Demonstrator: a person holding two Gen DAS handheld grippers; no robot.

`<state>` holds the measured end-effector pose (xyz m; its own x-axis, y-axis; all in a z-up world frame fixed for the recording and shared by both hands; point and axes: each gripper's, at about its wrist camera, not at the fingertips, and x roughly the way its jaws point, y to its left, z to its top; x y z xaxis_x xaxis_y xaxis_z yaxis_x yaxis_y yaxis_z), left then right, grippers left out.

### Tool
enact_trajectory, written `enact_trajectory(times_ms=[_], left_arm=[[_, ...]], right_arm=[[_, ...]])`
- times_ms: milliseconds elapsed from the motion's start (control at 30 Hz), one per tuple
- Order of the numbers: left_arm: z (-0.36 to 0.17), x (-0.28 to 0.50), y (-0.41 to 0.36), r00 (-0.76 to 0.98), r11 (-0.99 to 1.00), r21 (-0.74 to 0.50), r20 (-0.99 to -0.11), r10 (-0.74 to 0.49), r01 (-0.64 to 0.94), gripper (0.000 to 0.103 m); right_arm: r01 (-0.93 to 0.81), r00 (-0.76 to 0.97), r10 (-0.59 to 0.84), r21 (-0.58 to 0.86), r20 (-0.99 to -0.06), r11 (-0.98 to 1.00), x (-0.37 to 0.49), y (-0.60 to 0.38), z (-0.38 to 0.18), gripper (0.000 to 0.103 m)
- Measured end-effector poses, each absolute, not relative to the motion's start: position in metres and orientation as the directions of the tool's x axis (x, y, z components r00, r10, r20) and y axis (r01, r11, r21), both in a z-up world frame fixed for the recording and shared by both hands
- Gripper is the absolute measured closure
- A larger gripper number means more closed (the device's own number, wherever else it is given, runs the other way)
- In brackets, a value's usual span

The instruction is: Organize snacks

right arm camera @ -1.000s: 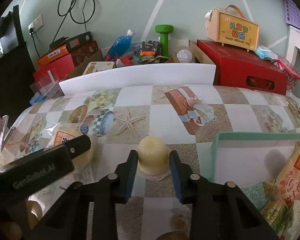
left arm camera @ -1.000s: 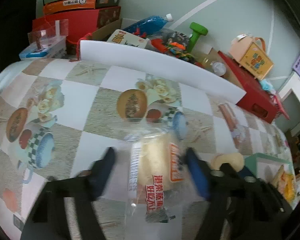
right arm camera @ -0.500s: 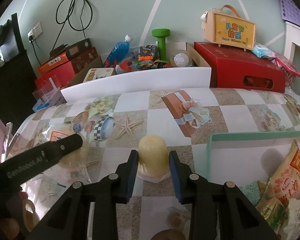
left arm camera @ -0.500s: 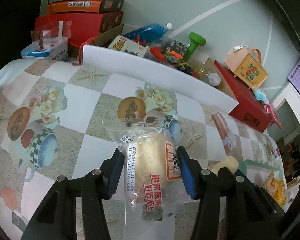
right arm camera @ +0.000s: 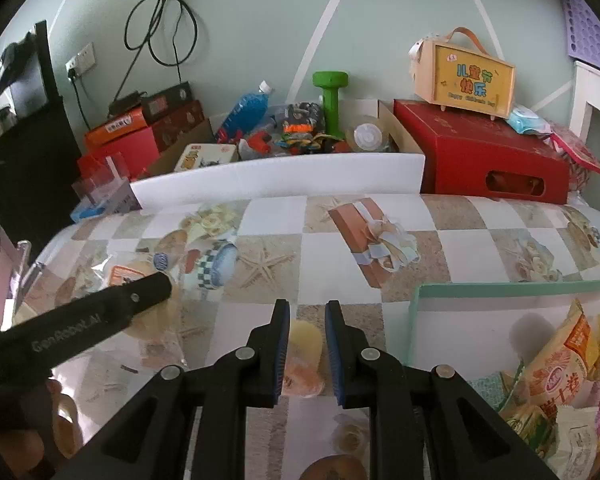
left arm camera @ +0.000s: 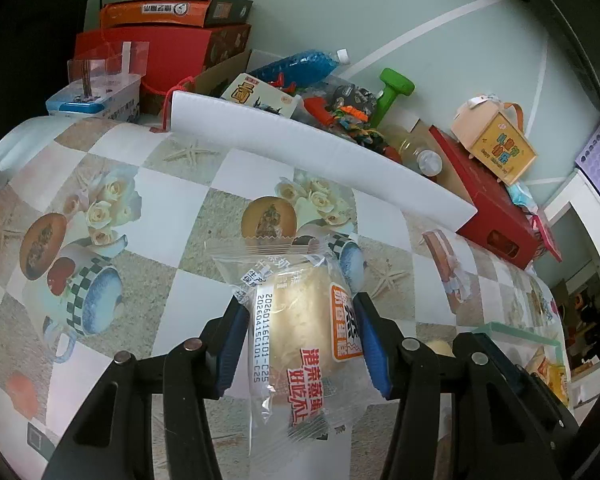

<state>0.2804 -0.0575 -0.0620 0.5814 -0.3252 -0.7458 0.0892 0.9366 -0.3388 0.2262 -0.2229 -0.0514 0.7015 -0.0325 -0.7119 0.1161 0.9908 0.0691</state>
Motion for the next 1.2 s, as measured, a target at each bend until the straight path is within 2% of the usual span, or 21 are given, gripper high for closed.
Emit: enact_trajectory(times_ms=[200,400,433,467,533,633,867,1200], left_arm=[[-0.065,0.282,-0.056,0.574,0.938,-0.338,-0.753,-0.32,0.079,0.048],[-0.066,0.282,-0.055,0.571,0.938,-0.34,-0.756,-0.319,0.074,0.048],[-0.066,0.282,-0.054,0.569,0.938,-0.34,-0.758,-0.319,0.074,0.048],[-0.067,0.282,-0.054,0.567,0.938,-0.34,-0.759,-0.319,0.073,0.048],[-0.068,0.282,-0.054,0.565,0.937,-0.341,-0.761,-0.32,0.071,0.048],[-0.068,0.282,-0.054,0.562,0.937,-0.341,-0.763,-0.32,0.071,0.048],[-0.071,0.282,-0.055,0.544,0.943,-0.325,-0.779,-0.311,0.074,0.048],[-0.073,0.284,-0.053,0.539,0.944,-0.32,-0.784,-0.308,0.074,0.048]], right_arm=[[0.108,0.661,-0.035,0.05,-0.749,0.993,0.231,-0.221,-0.063,0.082],[0.126,0.639,-0.019,0.08,-0.769,0.989,0.227,-0.231,-0.058,0.072],[0.124,0.636,-0.01,0.089,-0.772,0.988,0.225,-0.233,-0.056,0.064],[0.123,0.636,-0.006,0.094,-0.771,0.988,0.224,-0.234,-0.054,0.05],[0.125,0.647,-0.002,0.104,-0.763,0.987,0.22,-0.236,-0.048,0.041],[0.097,0.658,0.019,0.11,-0.753,0.989,0.217,-0.232,-0.04,0.041],[0.001,0.584,0.008,0.01,-0.812,1.0,0.223,-0.209,-0.056,0.041],[0.033,0.558,-0.005,0.016,-0.83,0.999,0.23,-0.213,-0.073,0.041]])
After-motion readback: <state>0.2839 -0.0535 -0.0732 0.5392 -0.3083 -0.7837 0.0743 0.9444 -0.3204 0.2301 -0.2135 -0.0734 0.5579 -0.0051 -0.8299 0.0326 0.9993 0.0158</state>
